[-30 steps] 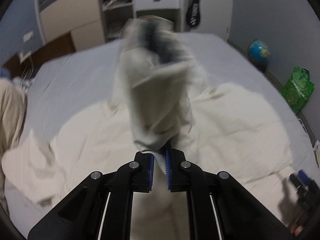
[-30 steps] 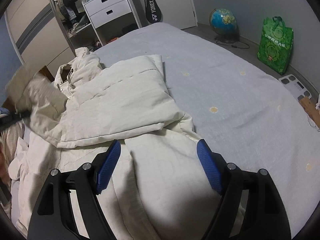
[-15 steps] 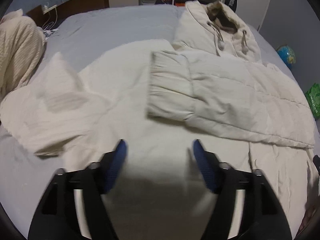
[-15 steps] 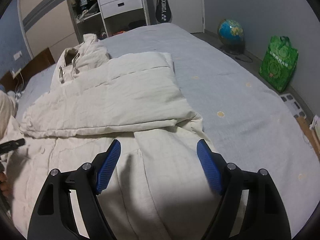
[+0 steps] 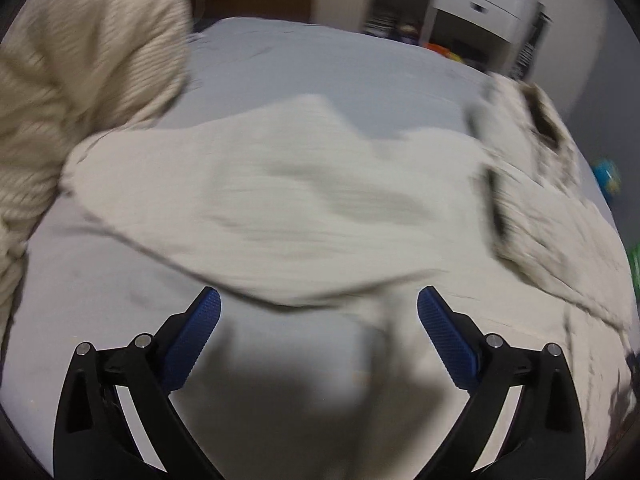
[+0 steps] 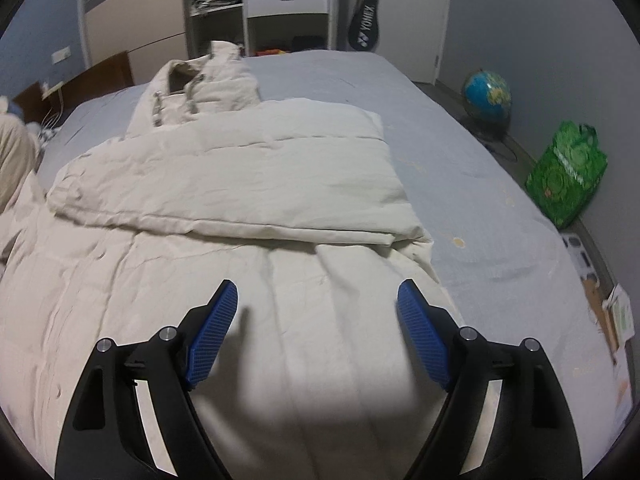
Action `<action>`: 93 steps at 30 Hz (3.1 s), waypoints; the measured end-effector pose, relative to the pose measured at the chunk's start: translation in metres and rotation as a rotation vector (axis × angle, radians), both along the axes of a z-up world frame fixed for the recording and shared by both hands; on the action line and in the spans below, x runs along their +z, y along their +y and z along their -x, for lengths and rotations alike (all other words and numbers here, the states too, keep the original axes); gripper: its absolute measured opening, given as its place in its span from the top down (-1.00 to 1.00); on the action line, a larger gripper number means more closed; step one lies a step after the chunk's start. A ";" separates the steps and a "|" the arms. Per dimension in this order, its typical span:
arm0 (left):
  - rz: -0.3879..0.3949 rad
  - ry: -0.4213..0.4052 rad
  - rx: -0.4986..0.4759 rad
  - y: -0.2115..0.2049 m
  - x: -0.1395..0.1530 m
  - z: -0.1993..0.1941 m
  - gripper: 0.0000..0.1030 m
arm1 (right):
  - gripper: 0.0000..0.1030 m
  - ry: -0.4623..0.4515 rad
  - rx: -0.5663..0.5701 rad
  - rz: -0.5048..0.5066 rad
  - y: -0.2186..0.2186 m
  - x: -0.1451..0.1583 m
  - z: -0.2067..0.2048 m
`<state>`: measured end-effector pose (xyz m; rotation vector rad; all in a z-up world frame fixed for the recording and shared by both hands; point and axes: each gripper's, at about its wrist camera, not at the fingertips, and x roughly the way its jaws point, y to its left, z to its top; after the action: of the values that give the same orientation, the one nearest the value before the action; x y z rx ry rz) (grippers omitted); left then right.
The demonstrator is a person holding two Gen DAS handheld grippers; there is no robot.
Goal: Fold large clothes
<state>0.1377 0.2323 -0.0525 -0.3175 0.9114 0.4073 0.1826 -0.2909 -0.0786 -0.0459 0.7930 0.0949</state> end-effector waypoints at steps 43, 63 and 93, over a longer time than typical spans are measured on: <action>0.191 -0.385 0.070 0.095 0.084 -0.013 0.92 | -0.62 -0.012 0.035 0.015 0.011 0.005 0.016; -0.063 -0.307 -0.438 -0.175 0.097 -0.061 0.93 | -0.62 -0.029 -0.021 -0.113 -0.014 0.013 0.019; 0.039 -0.134 -0.519 -0.208 0.012 -0.017 -0.37 | -0.62 0.017 -0.005 -0.094 -0.007 0.004 0.013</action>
<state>0.1552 0.0242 -0.0408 -0.1320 0.8342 -0.1092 0.1695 -0.2983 -0.0741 0.0455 0.8044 0.1280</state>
